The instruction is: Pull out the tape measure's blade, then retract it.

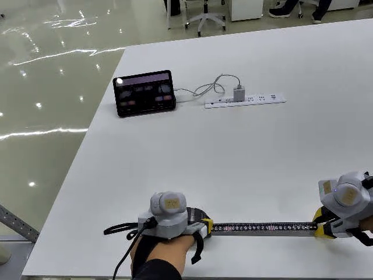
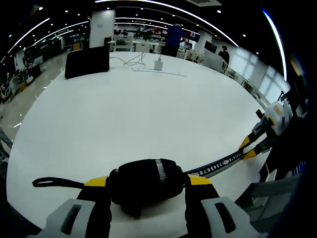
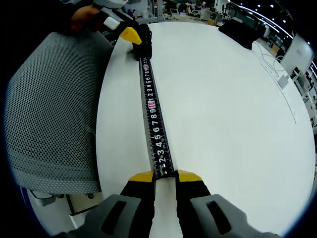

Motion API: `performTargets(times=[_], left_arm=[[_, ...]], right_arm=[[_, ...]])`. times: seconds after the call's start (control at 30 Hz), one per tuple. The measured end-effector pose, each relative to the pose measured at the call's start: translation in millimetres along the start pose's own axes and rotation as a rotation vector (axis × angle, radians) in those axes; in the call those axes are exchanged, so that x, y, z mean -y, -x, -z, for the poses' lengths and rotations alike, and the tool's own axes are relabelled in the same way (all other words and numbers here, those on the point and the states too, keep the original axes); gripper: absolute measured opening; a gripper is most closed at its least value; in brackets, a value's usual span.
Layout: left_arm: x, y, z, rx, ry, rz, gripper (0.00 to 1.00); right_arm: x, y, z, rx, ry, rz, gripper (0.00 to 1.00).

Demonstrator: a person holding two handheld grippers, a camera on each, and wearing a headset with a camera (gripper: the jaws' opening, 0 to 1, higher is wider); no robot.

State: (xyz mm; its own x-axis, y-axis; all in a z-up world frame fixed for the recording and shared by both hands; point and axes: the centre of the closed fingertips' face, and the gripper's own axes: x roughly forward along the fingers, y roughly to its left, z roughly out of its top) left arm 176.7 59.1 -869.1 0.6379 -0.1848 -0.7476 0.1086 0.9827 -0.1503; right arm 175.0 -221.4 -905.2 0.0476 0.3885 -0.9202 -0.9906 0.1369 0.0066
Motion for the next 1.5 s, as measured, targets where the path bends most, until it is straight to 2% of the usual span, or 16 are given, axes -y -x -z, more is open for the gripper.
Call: performTargets(times=[0.07,0.13,0.3,0.53,0.97,1.5], left_arm=[[0.5,0.6,0.1,-0.002,-0.004,-0.001,0.55],[1.6,0.6,1.8,-0.011,-0.044,-0.01,0.55],[0.6,0.4,2.1,-0.009,-0.058,-0.017,0.54],[-0.2,-0.3,2.3,-0.01,-0.053,-0.014,0.54],[-0.1,0.2,2.0,-0.005,-0.056,-0.009,0.54],[-0.2,-0.3,1.9,-0.003,-0.059,-0.007,0.54]], right_arm=[[-0.5,0.1,-0.2,0.0,0.002,0.002,0.11],[0.2,0.2,-0.2,0.002,0.0,0.003,0.11],[-0.6,0.5,-1.0,0.005,0.002,0.003,0.11],[-1.0,1.5,-3.4,-0.009,-0.008,0.006,0.11],[-3.5,2.0,-9.1,-0.003,-0.011,0.005,0.11],[0.7,-3.8,-10.4,-0.008,0.002,0.002,0.11]])
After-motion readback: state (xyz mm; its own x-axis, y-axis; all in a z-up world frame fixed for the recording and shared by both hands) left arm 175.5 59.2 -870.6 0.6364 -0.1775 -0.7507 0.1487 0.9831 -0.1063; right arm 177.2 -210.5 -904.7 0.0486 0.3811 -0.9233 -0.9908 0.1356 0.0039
